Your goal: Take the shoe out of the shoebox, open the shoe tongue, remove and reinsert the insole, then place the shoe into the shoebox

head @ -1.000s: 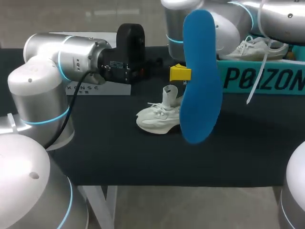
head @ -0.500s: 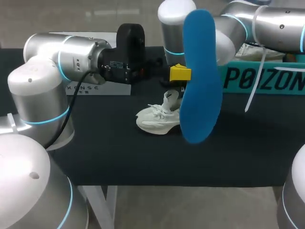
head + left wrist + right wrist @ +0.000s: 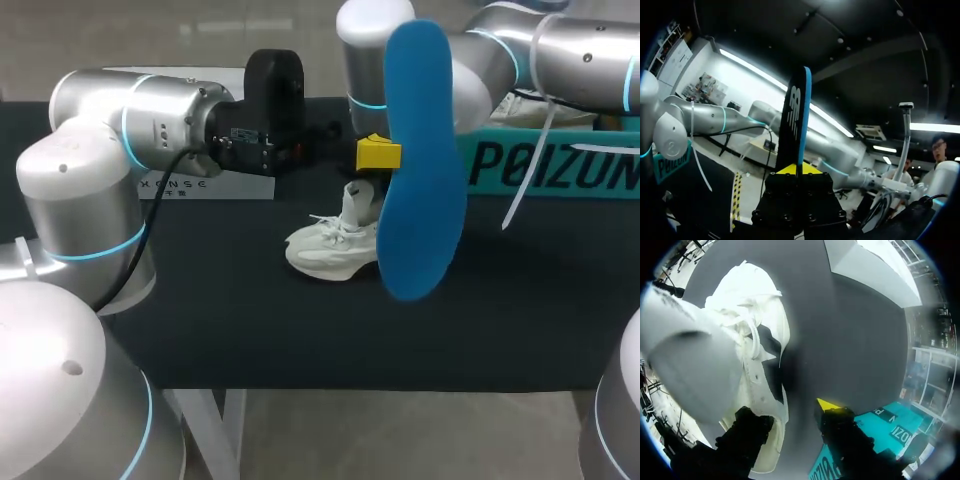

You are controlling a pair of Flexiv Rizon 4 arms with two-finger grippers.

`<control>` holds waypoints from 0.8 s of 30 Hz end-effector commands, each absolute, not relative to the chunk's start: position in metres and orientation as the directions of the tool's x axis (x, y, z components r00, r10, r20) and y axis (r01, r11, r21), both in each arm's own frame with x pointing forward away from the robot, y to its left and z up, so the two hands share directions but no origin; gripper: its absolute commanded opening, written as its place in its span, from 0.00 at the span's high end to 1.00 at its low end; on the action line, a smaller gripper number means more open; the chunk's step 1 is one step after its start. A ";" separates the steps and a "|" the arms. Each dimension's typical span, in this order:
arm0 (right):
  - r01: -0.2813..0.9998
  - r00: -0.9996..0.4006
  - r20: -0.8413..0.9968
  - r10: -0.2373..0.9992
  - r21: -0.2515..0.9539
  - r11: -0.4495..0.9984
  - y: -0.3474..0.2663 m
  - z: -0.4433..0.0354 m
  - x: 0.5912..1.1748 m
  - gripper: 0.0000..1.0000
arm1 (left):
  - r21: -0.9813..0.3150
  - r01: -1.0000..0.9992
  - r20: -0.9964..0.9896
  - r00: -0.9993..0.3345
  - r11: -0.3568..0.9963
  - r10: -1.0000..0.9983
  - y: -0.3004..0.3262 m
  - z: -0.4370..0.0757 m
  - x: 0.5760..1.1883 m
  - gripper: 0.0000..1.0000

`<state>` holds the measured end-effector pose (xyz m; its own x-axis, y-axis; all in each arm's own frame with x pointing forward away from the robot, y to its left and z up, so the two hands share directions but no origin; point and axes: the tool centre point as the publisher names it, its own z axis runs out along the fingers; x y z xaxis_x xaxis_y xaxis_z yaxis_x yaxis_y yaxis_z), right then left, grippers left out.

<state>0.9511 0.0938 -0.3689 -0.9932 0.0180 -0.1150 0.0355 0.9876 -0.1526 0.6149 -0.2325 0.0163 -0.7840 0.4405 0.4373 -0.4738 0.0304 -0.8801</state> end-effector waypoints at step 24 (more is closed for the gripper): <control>0.038 -0.999 -0.030 0.035 -0.104 0.994 0.096 -0.385 0.936 1.00 | -0.880 -0.474 0.437 -0.784 0.029 0.440 -0.233 0.016 0.614 1.00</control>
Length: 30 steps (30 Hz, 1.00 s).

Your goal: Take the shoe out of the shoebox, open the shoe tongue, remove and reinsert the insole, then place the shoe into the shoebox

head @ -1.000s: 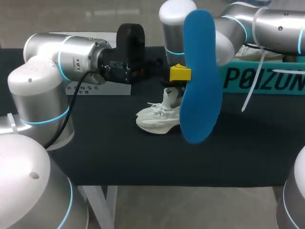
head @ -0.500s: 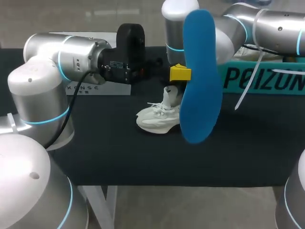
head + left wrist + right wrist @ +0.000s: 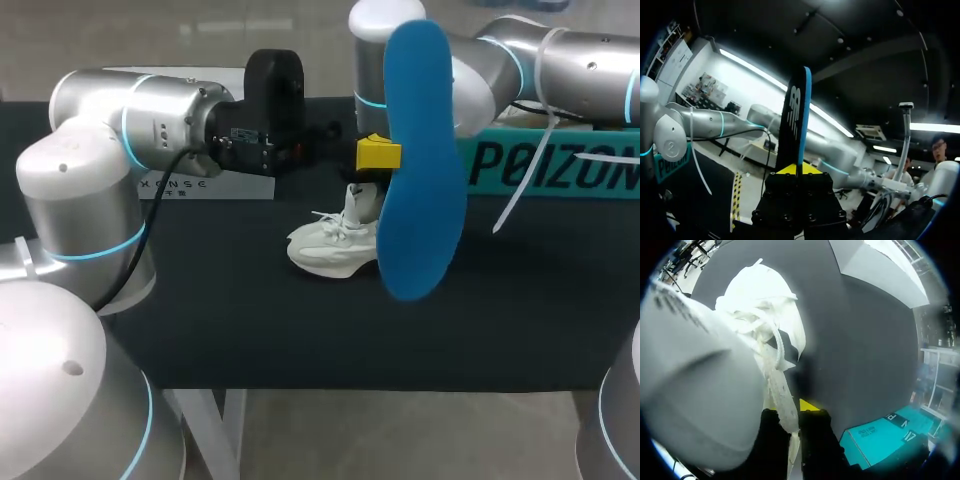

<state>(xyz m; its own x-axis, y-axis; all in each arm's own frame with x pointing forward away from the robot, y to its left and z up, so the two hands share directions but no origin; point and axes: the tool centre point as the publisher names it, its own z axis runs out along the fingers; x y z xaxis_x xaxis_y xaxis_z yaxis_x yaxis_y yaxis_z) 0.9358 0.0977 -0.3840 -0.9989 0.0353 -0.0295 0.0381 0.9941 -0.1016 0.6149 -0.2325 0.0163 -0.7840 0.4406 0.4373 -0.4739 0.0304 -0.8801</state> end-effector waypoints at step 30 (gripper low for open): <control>0.994 -0.108 0.208 0.972 0.040 0.102 0.104 -0.342 0.898 1.00 | -0.880 -0.474 0.437 -0.784 0.029 0.440 -0.233 0.016 0.614 1.00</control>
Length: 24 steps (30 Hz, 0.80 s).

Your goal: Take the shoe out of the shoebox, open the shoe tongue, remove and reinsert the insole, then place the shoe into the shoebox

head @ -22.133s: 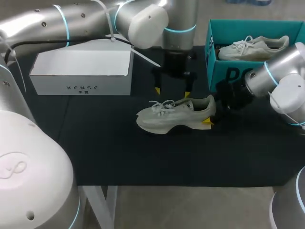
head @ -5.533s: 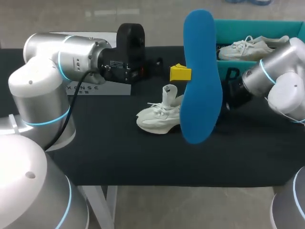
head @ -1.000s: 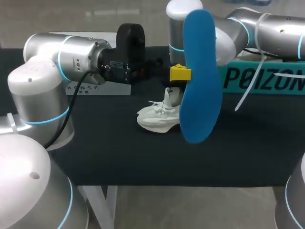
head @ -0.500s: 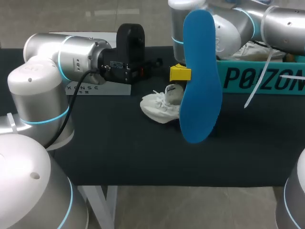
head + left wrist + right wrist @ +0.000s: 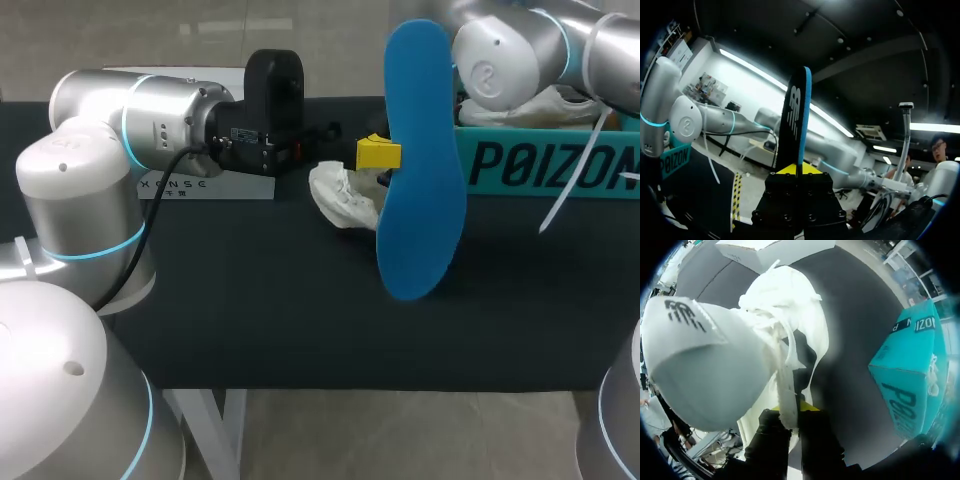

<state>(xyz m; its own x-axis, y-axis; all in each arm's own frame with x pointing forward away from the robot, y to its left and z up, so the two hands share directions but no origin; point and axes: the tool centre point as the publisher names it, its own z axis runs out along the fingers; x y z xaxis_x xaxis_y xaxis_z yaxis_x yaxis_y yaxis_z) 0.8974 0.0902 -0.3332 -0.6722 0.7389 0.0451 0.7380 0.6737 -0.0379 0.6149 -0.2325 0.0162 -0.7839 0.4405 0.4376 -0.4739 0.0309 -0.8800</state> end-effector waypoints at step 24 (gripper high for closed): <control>0.995 -0.068 0.204 0.977 -0.058 0.081 0.100 -0.388 0.914 1.00 | -0.880 -0.474 0.437 -0.784 0.029 0.440 -0.233 0.016 0.614 1.00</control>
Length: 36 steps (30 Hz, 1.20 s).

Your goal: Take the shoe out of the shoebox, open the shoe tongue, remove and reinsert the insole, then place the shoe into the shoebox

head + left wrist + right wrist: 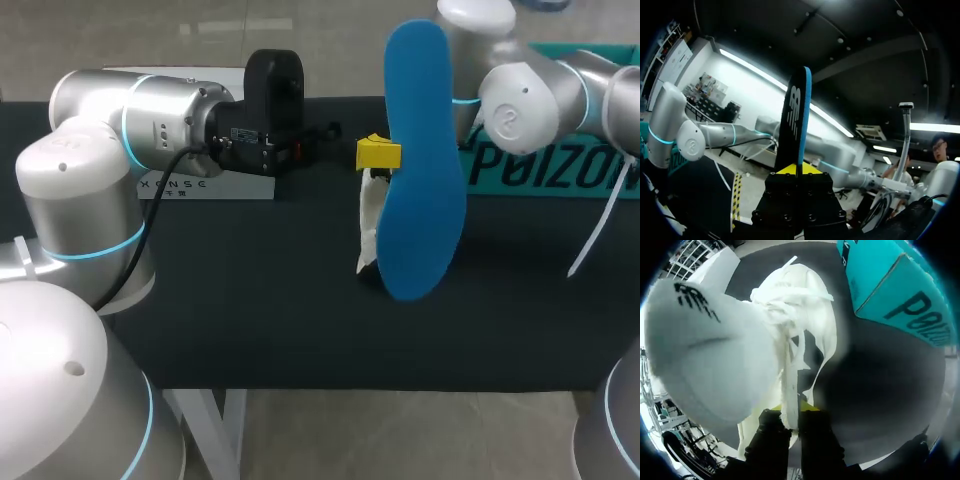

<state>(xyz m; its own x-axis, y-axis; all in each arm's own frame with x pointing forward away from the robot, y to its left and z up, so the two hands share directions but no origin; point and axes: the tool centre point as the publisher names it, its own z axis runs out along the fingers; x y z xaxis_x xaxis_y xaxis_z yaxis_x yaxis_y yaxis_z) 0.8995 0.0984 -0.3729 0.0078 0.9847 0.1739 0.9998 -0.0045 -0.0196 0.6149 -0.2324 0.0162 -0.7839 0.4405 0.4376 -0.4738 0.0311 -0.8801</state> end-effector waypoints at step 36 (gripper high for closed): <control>0.968 -0.245 0.262 0.934 0.018 0.249 0.088 -0.332 0.882 0.00 | -0.880 -0.474 0.437 -0.784 0.029 0.440 -0.233 0.016 0.614 1.00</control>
<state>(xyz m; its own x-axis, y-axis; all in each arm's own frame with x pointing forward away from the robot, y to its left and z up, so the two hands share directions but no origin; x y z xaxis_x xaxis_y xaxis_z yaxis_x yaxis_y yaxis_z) 0.9079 0.1085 -0.3504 -0.2596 0.9340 0.2456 0.9535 0.2883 -0.0882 0.6149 -0.2324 0.0162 -0.7838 0.4405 0.4377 -0.4740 0.0311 -0.8800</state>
